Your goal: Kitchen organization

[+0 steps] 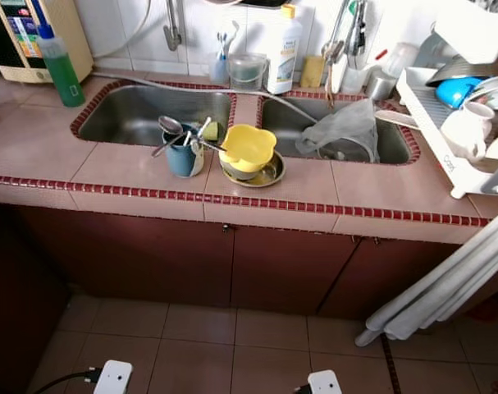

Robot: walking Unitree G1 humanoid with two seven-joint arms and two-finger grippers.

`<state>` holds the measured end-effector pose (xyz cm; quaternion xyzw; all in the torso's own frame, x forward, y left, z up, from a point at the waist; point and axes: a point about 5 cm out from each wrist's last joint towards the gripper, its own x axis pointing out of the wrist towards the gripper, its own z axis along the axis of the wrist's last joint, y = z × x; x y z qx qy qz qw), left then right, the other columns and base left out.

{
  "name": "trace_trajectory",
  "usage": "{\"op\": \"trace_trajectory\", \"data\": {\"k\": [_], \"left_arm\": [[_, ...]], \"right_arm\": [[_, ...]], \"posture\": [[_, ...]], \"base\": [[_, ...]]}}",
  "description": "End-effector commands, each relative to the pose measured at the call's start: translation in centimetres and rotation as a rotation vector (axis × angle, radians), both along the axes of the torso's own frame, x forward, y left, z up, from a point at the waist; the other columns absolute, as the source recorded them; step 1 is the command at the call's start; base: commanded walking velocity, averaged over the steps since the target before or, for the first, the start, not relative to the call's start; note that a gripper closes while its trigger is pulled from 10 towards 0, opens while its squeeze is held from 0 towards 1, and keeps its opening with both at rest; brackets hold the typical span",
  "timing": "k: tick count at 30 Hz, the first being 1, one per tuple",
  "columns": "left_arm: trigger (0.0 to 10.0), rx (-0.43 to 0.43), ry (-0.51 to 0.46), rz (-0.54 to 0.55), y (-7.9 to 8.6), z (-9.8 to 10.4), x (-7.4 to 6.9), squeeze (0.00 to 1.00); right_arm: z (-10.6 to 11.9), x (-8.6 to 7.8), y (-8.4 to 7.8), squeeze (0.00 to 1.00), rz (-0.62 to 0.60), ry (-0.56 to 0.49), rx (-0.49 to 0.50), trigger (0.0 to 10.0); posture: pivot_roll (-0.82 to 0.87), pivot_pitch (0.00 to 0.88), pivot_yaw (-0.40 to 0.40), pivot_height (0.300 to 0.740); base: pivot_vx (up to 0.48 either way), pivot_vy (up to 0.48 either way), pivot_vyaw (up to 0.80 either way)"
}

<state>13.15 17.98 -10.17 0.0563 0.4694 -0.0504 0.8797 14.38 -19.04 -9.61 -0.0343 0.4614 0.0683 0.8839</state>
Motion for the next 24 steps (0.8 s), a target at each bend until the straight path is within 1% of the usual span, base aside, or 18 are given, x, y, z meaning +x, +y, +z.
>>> {"op": "trace_trajectory", "data": {"k": [1,2,3,4,6,7,8,9,10,11,13,15,16,17,20,22,24], "left_arm": [[10.0,-0.006,0.060,-0.030,-0.7,-0.6,-1.7,0.00],[10.0,0.004,0.006,-0.047,-0.6,0.0,0.1,0.00],[10.0,0.026,-0.057,-0.068,-0.6,0.6,1.8,0.00],[10.0,0.002,-0.125,-0.076,-0.9,1.4,3.5,0.00],[10.0,-0.014,-0.140,-0.078,-1.1,1.5,3.6,0.00],[10.0,-0.029,-0.145,-0.076,-1.2,1.5,3.6,0.00],[10.0,-0.081,-0.162,-0.097,-1.7,1.7,3.7,0.00],[10.0,-0.081,-0.162,-0.097,-1.7,1.7,3.7,0.00],[10.0,-0.081,-0.169,-0.128,-1.9,1.7,3.7,1.00],[10.0,-0.109,-0.168,-0.122,-2.1,1.7,3.7,1.00],[10.0,-0.178,-0.187,-0.159,-2.7,1.9,3.8,1.00],[10.0,-0.175,-0.196,-0.177,-2.8,2.0,3.8,1.00],[10.0,-0.174,-0.214,-0.188,-2.8,2.2,4.0,1.00],[10.0,-0.177,-0.232,-0.200,-2.8,2.3,4.1,1.00],[10.0,-0.193,-0.280,-0.221,-2.8,2.8,4.6,1.00],[10.0,-0.225,-0.343,-0.241,-2.8,3.5,5.2,1.00],[10.0,-0.216,-0.386,-0.238,-2.6,4.1,6.0,1.00]], "right_arm": [[0.6,1.2,0.1,0.00,-0.006,-0.062,0.019,10.0],[0.8,1.6,0.3,0.00,-0.012,-0.080,0.039,10.0],[0.9,1.9,0.3,0.00,-0.009,-0.092,0.036,10.0],[1.1,2.5,0.5,0.00,-0.045,-0.093,0.116,10.0],[1.1,2.6,0.6,0.00,-0.074,-0.082,0.176,10.0],[1.2,2.8,0.5,0.80,-0.045,-0.086,0.152,10.0],[1.8,3.4,0.5,1.00,0.015,-0.142,0.150,10.0],[1.8,3.4,0.5,1.00,0.015,-0.142,0.150,10.0],[2.0,3.7,0.5,1.00,0.048,-0.163,0.149,10.0],[2.1,3.8,0.6,1.00,0.055,-0.168,0.151,10.0],[2.5,4.4,1.2,1.00,0.105,-0.214,0.182,10.0],[2.7,4.6,1.5,1.00,0.140,-0.237,0.175,10.0],[3.1,5.0,1.8,1.00,0.169,-0.273,0.174,10.0],[3.4,5.2,2.1,1.00,0.184,-0.305,0.194,10.0],[4.0,6.0,2.4,1.00,0.182,-0.357,0.224,10.0],[4.6,6.8,2.6,1.00,0.182,-0.401,0.250,10.0],[5.2,7.6,2.7,1.00,0.171,-0.432,0.287,10.0]], "posture": [[0.00,0.052,-0.053,0.740],[0.00,0.055,-0.053,0.740],[0.00,0.058,-0.054,0.740],[-0.01,0.069,-0.052,0.740],[-0.02,0.078,-0.050,0.740],[-0.02,0.084,-0.050,0.740],[-0.02,0.103,-0.052,0.740],[-0.02,0.103,-0.052,0.740],[-0.02,0.103,-0.054,0.740],[0.00,0.107,-0.060,0.740],[0.01,0.116,-0.076,0.740],[0.01,0.116,-0.080,0.740],[0.02,0.116,-0.083,0.740],[0.02,0.118,-0.083,0.740],[0.01,0.110,-0.076,0.740],[0.01,0.111,-0.070,0.740],[0.01,0.113,-0.063,0.740]], "base": [[0.000,0.000,0.00],[0.000,0.000,0.00],[0.000,0.000,0.00],[0.000,0.000,0.00],[0.000,0.000,0.00],[0.000,0.000,0.00],[0.000,0.000,0.00],[0.000,0.000,0.00],[0.000,0.000,0.00],[0.000,0.000,0.00],[0.000,0.000,0.00],[0.000,0.000,0.00],[0.000,0.000,0.00],[0.000,0.000,0.00],[0.000,0.000,0.00],[0.000,0.000,0.00],[0.000,0.000,0.00]]}}
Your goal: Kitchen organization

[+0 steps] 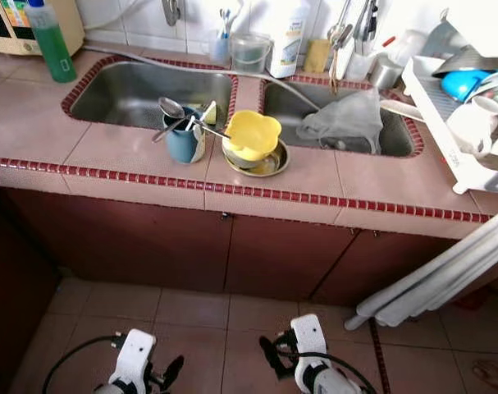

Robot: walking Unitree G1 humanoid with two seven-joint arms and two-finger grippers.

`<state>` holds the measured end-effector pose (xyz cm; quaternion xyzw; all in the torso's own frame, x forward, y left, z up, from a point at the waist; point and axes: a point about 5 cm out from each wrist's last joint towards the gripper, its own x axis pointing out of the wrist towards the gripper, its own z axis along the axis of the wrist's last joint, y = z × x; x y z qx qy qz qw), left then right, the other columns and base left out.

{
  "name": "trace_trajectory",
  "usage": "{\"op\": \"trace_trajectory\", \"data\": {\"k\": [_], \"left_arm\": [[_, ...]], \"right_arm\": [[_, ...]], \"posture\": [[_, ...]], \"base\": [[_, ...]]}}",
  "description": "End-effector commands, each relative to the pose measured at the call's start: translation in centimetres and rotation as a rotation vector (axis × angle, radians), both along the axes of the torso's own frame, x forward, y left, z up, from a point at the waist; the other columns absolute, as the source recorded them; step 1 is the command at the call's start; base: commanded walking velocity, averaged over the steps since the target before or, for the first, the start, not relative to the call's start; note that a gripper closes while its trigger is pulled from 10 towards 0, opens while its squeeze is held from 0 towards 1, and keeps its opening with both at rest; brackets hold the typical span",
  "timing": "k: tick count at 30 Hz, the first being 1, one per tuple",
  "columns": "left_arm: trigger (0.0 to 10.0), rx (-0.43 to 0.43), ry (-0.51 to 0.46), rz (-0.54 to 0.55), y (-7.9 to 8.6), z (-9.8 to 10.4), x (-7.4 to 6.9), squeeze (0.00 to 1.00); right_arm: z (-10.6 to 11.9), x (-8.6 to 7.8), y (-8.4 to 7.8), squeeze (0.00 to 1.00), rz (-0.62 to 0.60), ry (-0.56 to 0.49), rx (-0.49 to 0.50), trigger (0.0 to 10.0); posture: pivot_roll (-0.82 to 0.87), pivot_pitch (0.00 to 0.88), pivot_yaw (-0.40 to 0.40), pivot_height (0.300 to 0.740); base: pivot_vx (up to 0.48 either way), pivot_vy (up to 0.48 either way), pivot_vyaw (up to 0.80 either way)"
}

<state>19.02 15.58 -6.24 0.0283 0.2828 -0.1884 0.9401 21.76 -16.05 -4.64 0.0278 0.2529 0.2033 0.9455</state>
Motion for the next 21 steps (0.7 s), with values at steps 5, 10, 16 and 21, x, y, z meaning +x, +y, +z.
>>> {"op": "trace_trajectory", "data": {"k": [5,10,16,21], "left_arm": [[10.0,-0.046,-0.124,0.053,1.1,2.0,2.3,0.00],[10.0,-0.061,-0.275,0.098,2.3,4.7,4.9,0.00],[10.0,-0.073,-0.422,-0.008,1.1,8.2,8.1,0.00],[10.0,-0.132,-0.445,-0.027,0.6,10.1,10.1,0.00]], "right_arm": [[2.2,2.0,0.6,1.00,0.054,-0.174,-0.019,10.0],[4.2,4.2,1.3,0.00,-0.010,-0.240,0.098,10.0],[7.4,7.0,2.3,0.16,-0.022,-0.352,0.225,10.0],[9.0,8.8,2.5,0.00,-0.011,-0.347,0.238,10.0]], "posture": [[0.00,0.094,-0.043,0.740],[0.00,0.077,-0.042,0.740],[-0.01,0.105,-0.068,0.740],[0.00,0.095,-0.072,0.740]], "base": [[0.000,0.000,0.00],[0.000,0.000,0.00],[0.000,0.000,0.00],[0.000,0.000,0.00]]}}
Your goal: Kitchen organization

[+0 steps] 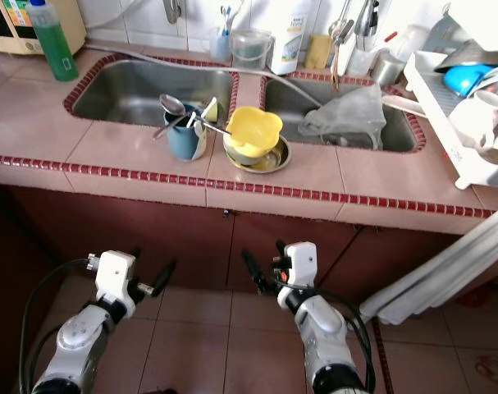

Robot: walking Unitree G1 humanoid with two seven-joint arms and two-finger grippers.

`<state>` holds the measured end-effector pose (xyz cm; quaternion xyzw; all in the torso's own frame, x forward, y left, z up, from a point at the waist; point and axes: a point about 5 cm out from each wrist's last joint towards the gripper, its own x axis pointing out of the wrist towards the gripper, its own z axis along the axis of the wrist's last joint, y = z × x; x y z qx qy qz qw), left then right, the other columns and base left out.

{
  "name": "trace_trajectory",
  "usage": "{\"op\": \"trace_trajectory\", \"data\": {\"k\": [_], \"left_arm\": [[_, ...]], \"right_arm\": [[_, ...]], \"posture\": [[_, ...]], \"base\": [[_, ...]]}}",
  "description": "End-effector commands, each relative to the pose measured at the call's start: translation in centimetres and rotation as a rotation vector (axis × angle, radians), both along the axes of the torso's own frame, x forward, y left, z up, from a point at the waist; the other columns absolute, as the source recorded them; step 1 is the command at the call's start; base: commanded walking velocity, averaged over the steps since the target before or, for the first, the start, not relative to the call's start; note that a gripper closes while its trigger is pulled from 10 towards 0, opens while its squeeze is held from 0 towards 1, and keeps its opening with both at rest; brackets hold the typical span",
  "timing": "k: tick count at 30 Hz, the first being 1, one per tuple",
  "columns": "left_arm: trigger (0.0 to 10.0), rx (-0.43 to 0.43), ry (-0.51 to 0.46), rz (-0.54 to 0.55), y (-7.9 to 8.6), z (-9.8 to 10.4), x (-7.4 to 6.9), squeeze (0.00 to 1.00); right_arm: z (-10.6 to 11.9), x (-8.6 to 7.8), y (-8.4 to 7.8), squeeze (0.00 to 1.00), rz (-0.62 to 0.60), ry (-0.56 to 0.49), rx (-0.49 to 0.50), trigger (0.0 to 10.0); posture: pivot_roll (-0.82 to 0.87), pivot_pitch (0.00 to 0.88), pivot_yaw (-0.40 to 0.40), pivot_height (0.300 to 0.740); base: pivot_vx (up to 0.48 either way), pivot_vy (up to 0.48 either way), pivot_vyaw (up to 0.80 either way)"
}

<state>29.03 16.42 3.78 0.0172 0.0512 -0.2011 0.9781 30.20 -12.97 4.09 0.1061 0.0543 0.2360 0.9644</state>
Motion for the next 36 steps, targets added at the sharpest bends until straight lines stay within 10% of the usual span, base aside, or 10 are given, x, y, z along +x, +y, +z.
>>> {"op": "trace_trajectory", "data": {"k": [1,17,36], "left_arm": [[10.0,-0.021,0.007,-0.007,-0.2,0.5,0.5,0.00],[10.0,-0.190,-0.228,0.281,1.4,6.2,-0.8,0.00],[10.0,0.034,-0.127,0.369,0.5,8.1,0.6,0.00]], "right_arm": [[0.5,0.6,-0.6,0.00,-0.014,0.016,-0.026,10.0],[5.6,0.2,0.5,0.00,0.006,-0.215,-0.151,10.0],[8.2,-0.1,0.7,0.00,-0.054,-0.330,-0.181,10.0]], "posture": [[0.00,0.093,-0.074,0.740],[0.01,0.036,-0.057,0.740],[0.01,0.000,-0.025,0.740]], "base": [[0.000,0.000,0.00],[0.000,0.000,0.00],[0.000,0.000,0.00]]}}
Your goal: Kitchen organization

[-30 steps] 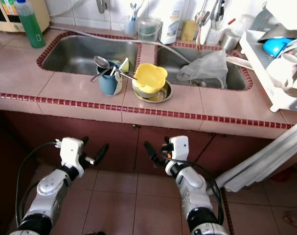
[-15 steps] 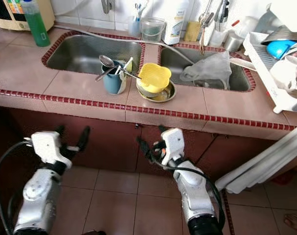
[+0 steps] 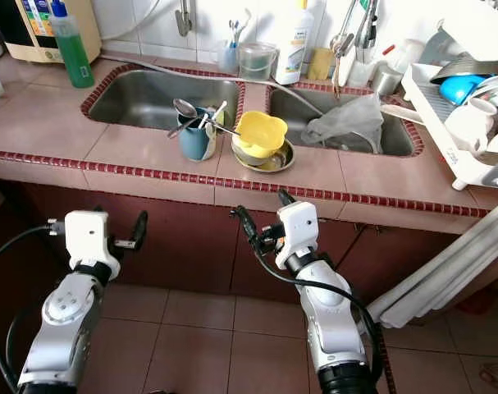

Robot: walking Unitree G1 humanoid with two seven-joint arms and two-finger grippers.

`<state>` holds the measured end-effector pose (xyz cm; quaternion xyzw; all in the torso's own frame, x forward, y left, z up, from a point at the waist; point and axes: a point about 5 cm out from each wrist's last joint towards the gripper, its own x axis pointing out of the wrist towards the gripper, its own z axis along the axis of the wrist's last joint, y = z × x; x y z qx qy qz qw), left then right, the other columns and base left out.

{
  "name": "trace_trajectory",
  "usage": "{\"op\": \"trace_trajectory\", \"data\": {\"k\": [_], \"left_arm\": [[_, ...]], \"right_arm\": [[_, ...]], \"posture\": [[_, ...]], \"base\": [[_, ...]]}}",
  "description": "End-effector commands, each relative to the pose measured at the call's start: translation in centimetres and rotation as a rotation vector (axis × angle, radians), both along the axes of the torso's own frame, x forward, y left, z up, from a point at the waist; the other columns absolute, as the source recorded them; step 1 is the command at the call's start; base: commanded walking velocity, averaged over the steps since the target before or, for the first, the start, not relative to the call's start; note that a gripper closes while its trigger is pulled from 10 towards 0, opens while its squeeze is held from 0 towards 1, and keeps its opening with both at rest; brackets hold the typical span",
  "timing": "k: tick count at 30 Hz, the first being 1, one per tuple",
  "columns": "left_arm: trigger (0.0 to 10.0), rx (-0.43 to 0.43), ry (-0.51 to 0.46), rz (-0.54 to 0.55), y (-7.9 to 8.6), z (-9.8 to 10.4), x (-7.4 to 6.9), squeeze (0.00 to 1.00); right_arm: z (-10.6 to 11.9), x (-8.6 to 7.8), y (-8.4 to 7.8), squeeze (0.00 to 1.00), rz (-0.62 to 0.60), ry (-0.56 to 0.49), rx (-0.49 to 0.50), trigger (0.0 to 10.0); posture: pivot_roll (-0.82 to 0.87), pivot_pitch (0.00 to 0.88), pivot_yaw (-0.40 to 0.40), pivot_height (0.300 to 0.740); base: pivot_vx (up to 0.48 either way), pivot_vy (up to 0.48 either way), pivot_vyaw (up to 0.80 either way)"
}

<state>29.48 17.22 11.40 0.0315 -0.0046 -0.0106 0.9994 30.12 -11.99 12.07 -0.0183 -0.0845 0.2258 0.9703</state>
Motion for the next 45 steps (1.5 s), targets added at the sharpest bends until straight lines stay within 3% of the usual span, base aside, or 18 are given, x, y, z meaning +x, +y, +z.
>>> {"op": "trace_trajectory", "data": {"k": [1,8,9,11,15,16,17,20,26,31,36,39,45], "left_arm": [[10.0,0.010,0.000,-0.011,-0.3,0.4,0.1,0.00],[10.0,-0.037,0.044,-0.015,0.0,0.3,-0.3,0.00],[10.0,0.015,0.014,-0.019,0.0,0.4,-0.6,0.00],[10.0,0.024,0.001,-0.057,-0.2,0.5,-0.8,0.00],[10.0,0.035,-0.047,-0.026,0.3,0.9,-1.5,0.00],[10.0,0.025,-0.059,-0.035,0.3,1.0,-1.7,0.00],[10.0,-0.067,-0.065,-0.071,0.3,1.0,-2.2,0.00],[10.0,-0.138,-0.056,-0.090,0.3,0.8,-2.6,0.00],[10.0,-0.061,-0.028,-0.085,0.5,-1.2,-3.5,0.00],[10.0,-0.074,-0.045,-0.083,0.7,-0.7,-3.6,0.00],[10.0,-0.076,-0.062,-0.061,1.0,-0.3,-3.5,0.00],[10.0,-0.076,-0.065,-0.045,1.1,-0.5,-3.5,0.00],[10.0,-0.086,-0.058,-0.056,0.7,-0.8,-3.7,0.00]], "right_arm": [[0.3,0.0,-0.2,0.00,-0.015,-0.004,0.000,10.0],[0.5,-0.3,0.1,0.00,-0.016,-0.010,0.037,10.0],[0.7,-0.4,0.0,0.00,-0.012,-0.017,0.051,10.0],[0.9,-0.5,-0.1,0.00,-0.006,-0.027,0.062,10.0],[1.3,-0.7,-0.7,0.00,-0.026,-0.074,0.031,10.0],[1.4,-0.8,-0.9,0.00,-0.039,-0.083,0.034,10.0],[1.3,-0.9,-1.3,0.00,-0.068,-0.081,0.045,10.0],[1.1,-1.3,-1.3,0.00,-0.073,-0.077,0.041,10.0],[-1.2,-1.9,-1.9,0.00,-0.107,-0.011,0.019,10.0],[0.0,-1.8,-2.1,0.00,-0.137,-0.054,0.056,10.0],[0.1,-1.9,-2.7,0.00,-0.282,-0.075,0.081,10.0],[-0.5,-2.0,-3.4,0.00,-0.379,-0.035,0.126,10.0],[-0.4,-2.2,-3.4,0.00,-0.379,-0.045,0.103,10.0]], "posture": [[0.01,0.000,-0.025,0.740],[0.01,0.000,-0.022,0.740],[0.01,0.000,-0.021,0.740],[0.00,0.000,-0.022,0.740],[0.00,0.000,-0.026,0.740],[0.00,0.000,-0.026,0.740],[0.00,0.003,-0.029,0.740],[0.00,0.011,-0.032,0.740],[0.00,0.018,-0.031,0.740],[0.00,0.021,-0.027,0.740],[0.00,0.021,-0.032,0.740],[0.00,0.021,-0.032,0.740],[0.00,0.025,-0.030,0.740]], "base": [[0.000,0.000,0.00],[0.000,0.000,0.00],[0.000,0.000,0.00],[0.000,0.000,0.00],[0.000,0.000,0.00],[0.000,0.000,0.00],[0.000,0.000,0.00],[0.000,0.000,0.00],[0.000,0.000,0.00],[0.000,0.000,0.00],[0.000,0.000,0.00],[0.000,0.000,0.00],[0.000,0.000,0.00]]}}
